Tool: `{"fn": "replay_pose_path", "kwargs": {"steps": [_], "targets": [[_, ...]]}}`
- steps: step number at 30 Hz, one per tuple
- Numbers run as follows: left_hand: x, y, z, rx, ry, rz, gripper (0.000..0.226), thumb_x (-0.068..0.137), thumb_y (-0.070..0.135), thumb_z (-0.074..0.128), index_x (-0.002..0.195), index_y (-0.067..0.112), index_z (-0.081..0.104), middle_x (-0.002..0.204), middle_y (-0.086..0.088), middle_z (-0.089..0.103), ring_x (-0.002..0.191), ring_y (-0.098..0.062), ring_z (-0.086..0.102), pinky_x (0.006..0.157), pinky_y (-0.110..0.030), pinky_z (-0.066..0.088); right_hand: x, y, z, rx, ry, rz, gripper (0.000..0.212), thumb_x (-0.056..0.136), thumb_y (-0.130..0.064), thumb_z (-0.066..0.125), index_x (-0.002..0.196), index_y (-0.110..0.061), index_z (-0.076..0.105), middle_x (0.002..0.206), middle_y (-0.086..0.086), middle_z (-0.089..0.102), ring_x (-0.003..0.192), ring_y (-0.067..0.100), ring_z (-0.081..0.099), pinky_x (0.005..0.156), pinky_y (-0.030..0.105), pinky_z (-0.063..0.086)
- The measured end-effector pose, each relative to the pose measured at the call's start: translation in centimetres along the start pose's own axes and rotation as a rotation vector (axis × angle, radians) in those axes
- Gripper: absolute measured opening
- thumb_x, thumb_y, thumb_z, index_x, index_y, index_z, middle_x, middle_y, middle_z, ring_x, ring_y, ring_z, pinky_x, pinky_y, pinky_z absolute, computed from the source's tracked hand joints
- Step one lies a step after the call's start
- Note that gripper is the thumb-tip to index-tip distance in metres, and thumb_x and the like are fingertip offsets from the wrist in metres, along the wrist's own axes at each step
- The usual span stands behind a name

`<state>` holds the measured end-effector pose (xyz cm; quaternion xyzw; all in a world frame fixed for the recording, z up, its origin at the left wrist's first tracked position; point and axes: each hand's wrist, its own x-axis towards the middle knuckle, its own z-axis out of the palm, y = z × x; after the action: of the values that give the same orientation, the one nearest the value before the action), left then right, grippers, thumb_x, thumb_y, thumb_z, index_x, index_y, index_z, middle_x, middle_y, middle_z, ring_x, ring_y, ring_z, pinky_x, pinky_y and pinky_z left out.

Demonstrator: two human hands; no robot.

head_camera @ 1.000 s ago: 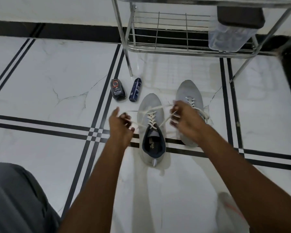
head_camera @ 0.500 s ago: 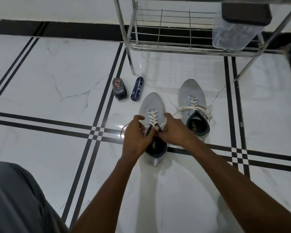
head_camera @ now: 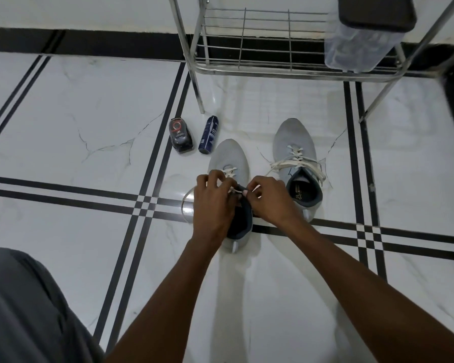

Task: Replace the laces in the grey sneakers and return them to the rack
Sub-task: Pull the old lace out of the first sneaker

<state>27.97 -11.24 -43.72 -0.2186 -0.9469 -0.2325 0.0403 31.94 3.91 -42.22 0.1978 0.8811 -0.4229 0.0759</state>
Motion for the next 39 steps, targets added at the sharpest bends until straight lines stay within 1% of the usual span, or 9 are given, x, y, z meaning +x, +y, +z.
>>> {"fn": "replay_pose_path", "kwargs": {"steps": [4, 8, 12, 17, 22, 26, 28, 31, 39], "targets": [[0.4, -0.3, 0.3, 0.008, 0.033, 0.127, 0.007, 0.092, 0.017, 0.069, 0.095, 0.011, 0.072, 0.106, -0.006, 0.063, 0.100, -0.027, 0.054, 0.081, -0.040, 0.047, 0.1, -0.2, -0.4, 0.029, 0.008, 0.026, 0.010, 0.088, -0.028, 0.069, 0.081, -0.022, 0.065, 0.075, 0.001, 0.074, 0.076, 0.022, 0.071, 0.070, 0.048, 0.062], [0.0, -1.5, -0.2, -0.399, 0.352, -0.467, 0.010, 0.095, 0.016, 0.058, 0.104, 0.012, 0.055, 0.107, -0.005, 0.056, 0.100, -0.023, 0.051, 0.089, -0.041, 0.047, 0.4, -0.2, -0.6, 0.094, 0.016, 0.061, 0.009, 0.085, -0.027, 0.068, 0.078, -0.023, 0.063, 0.072, 0.000, 0.072, 0.074, 0.024, 0.072, 0.069, 0.049, 0.062], [-0.6, -0.6, -0.6, -0.243, 0.081, -0.136, 0.035, 0.088, 0.023, 0.063, 0.123, 0.018, 0.056, 0.127, 0.000, 0.057, 0.120, -0.024, 0.044, 0.095, -0.036, 0.038, 0.3, -0.8, -0.4, 0.089, -0.014, 0.042, 0.009, 0.082, -0.029, 0.069, 0.076, -0.026, 0.063, 0.074, -0.001, 0.073, 0.079, 0.025, 0.072, 0.070, 0.050, 0.062], [0.5, -0.4, -0.3, 0.129, -0.006, 0.115, 0.012, 0.094, 0.024, 0.067, 0.101, 0.017, 0.073, 0.120, -0.001, 0.066, 0.122, -0.031, 0.048, 0.096, -0.048, 0.037, 0.5, -0.7, -0.7, 0.072, -0.045, 0.026, 0.009, 0.081, -0.032, 0.067, 0.076, -0.026, 0.062, 0.073, 0.000, 0.074, 0.078, 0.025, 0.073, 0.072, 0.051, 0.062], [1.9, -3.6, -2.5, -0.248, 0.565, -0.672, 0.025, 0.098, 0.025, 0.054, 0.104, 0.002, 0.062, 0.109, -0.017, 0.060, 0.104, -0.034, 0.053, 0.091, -0.037, 0.039, 0.4, 0.1, -1.0, 0.045, 0.001, 0.020, 0.009, 0.084, -0.029, 0.066, 0.078, -0.025, 0.061, 0.076, 0.000, 0.073, 0.082, 0.029, 0.070, 0.071, 0.051, 0.061], [1.5, -2.0, -2.2, -0.215, 0.235, -0.202, 0.028, 0.093, 0.035, 0.064, 0.113, 0.015, 0.060, 0.120, -0.004, 0.057, 0.117, -0.026, 0.046, 0.098, -0.024, 0.028, 0.6, -0.3, -1.2, 0.012, -0.014, -0.007, 0.007, 0.087, -0.025, 0.066, 0.081, -0.023, 0.062, 0.078, 0.002, 0.073, 0.077, 0.025, 0.070, 0.073, 0.048, 0.061], [0.8, -0.3, -1.0, -0.065, -0.006, 0.046, 0.020, 0.091, 0.034, 0.067, 0.105, 0.020, 0.067, 0.128, -0.002, 0.057, 0.125, -0.029, 0.042, 0.098, -0.034, 0.034, 0.8, -0.6, -1.3, -0.018, -0.011, -0.020, 0.007, 0.087, -0.023, 0.066, 0.082, -0.020, 0.063, 0.080, 0.004, 0.072, 0.077, 0.026, 0.069, 0.075, 0.046, 0.060], [0.5, -0.2, 0.0, 0.088, -0.073, 0.077, 0.012, 0.091, 0.022, 0.069, 0.099, 0.014, 0.073, 0.132, -0.005, 0.059, 0.129, -0.035, 0.038, 0.094, -0.048, 0.039, 0.8, -0.6, -1.3, -0.037, -0.026, -0.025, 0.007, 0.088, -0.023, 0.066, 0.085, -0.018, 0.063, 0.081, 0.005, 0.072, 0.074, 0.026, 0.068, 0.075, 0.045, 0.060], [2.8, -0.9, -1.4, 0.053, -0.138, 0.225, 0.016, 0.083, 0.028, 0.079, 0.095, 0.018, 0.073, 0.126, 0.001, 0.061, 0.123, -0.030, 0.041, 0.092, -0.044, 0.037, 0.6, -0.9, -1.5, -0.047, -0.043, -0.045, 0.008, 0.089, -0.022, 0.066, 0.088, -0.014, 0.064, 0.082, 0.007, 0.072, 0.079, 0.026, 0.068, 0.077, 0.042, 0.058]]}}
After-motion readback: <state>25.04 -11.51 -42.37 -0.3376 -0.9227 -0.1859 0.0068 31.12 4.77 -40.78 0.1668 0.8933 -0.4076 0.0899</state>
